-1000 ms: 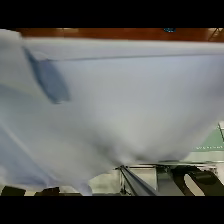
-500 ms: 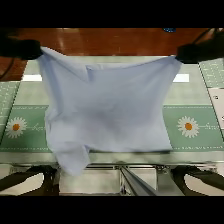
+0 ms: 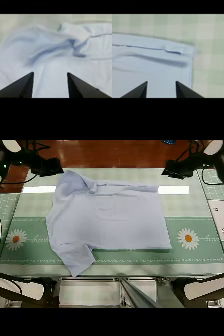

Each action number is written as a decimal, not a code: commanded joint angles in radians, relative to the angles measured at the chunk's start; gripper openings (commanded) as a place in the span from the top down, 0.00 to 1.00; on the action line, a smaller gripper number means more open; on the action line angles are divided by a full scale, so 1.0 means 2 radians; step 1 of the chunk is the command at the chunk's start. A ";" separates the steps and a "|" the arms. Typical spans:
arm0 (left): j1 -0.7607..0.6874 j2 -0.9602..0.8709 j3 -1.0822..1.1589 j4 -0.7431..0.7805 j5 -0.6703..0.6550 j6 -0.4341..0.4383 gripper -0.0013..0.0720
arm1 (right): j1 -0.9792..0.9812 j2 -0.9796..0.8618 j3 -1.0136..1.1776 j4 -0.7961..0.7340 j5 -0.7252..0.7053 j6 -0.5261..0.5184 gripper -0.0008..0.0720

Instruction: Fold the shirts.

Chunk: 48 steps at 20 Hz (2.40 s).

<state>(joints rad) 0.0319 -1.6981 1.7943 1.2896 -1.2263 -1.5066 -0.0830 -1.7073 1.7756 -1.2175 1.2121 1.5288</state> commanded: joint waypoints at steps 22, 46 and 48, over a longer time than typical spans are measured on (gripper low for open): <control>0.316 0.278 -0.657 -0.156 -0.019 0.088 0.29 | -0.176 0.480 -0.634 0.178 -0.037 -0.116 0.43; 0.217 0.236 -0.628 -0.174 0.054 0.106 0.96 | -0.224 0.368 -0.719 0.155 -0.035 -0.078 0.43; 0.217 0.236 -0.628 -0.174 0.054 0.106 0.96 | -0.200 0.347 -0.719 0.200 -0.094 -0.072 0.43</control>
<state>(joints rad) 0.4675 -1.2266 0.5377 0.9413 -1.1175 -1.2942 -0.5480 -0.9516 0.3386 -0.9092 1.1561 1.3701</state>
